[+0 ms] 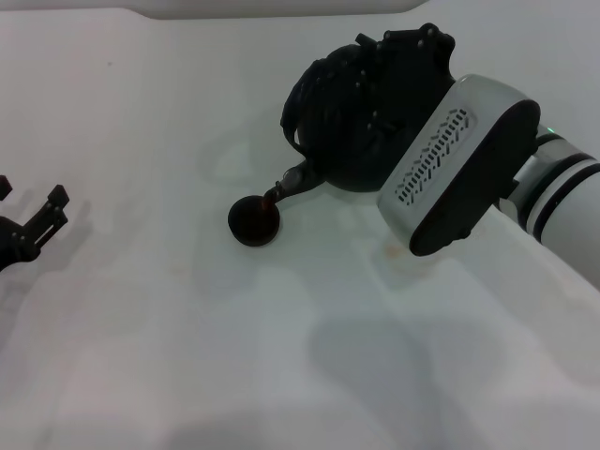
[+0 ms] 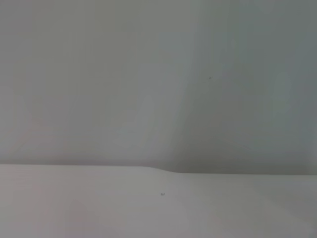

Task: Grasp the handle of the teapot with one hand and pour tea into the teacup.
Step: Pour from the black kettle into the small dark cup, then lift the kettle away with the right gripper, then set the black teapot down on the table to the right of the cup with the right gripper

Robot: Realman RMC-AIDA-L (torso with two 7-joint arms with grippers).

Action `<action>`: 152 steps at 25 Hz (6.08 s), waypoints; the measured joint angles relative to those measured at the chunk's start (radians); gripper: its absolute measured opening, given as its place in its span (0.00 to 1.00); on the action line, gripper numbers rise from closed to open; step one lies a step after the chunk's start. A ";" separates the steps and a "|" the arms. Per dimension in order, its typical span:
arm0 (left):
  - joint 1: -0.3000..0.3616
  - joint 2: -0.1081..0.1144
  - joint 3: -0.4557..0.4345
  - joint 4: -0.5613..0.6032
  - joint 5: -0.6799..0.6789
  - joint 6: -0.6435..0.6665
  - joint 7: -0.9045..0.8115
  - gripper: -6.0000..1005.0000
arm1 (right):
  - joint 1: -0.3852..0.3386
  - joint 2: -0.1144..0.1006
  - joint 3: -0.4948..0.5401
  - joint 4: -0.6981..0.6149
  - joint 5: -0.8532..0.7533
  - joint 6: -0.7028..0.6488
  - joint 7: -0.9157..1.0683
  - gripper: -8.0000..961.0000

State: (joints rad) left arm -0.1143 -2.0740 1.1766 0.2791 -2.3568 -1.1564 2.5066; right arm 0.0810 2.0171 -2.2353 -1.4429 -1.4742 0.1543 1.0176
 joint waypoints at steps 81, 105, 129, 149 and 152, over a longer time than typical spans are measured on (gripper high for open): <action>-0.045 0.002 0.000 -0.038 -0.002 0.013 0.023 0.83 | -0.230 -0.001 0.487 0.106 0.301 -0.727 -0.007 0.13; -0.056 0.000 0.000 -0.038 -0.002 0.038 0.020 0.83 | -0.180 -0.004 0.571 0.270 0.415 -0.966 -0.119 0.13; -0.062 0.000 0.000 -0.038 -0.001 0.038 0.018 0.83 | -0.126 -0.009 0.582 0.350 0.410 -1.019 -0.120 0.13; -0.067 -0.001 0.000 -0.038 0.001 0.038 0.017 0.83 | -0.121 -0.012 0.589 0.367 0.410 -1.042 -0.112 0.13; -0.067 0.000 0.000 -0.038 0.003 0.038 0.017 0.83 | -0.121 -0.012 0.595 0.372 0.413 -1.046 -0.112 0.13</action>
State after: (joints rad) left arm -0.1810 -2.0744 1.1766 0.2408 -2.3543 -1.1183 2.5241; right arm -0.0398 2.0055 -1.6405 -1.0710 -1.0610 -0.8914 0.9061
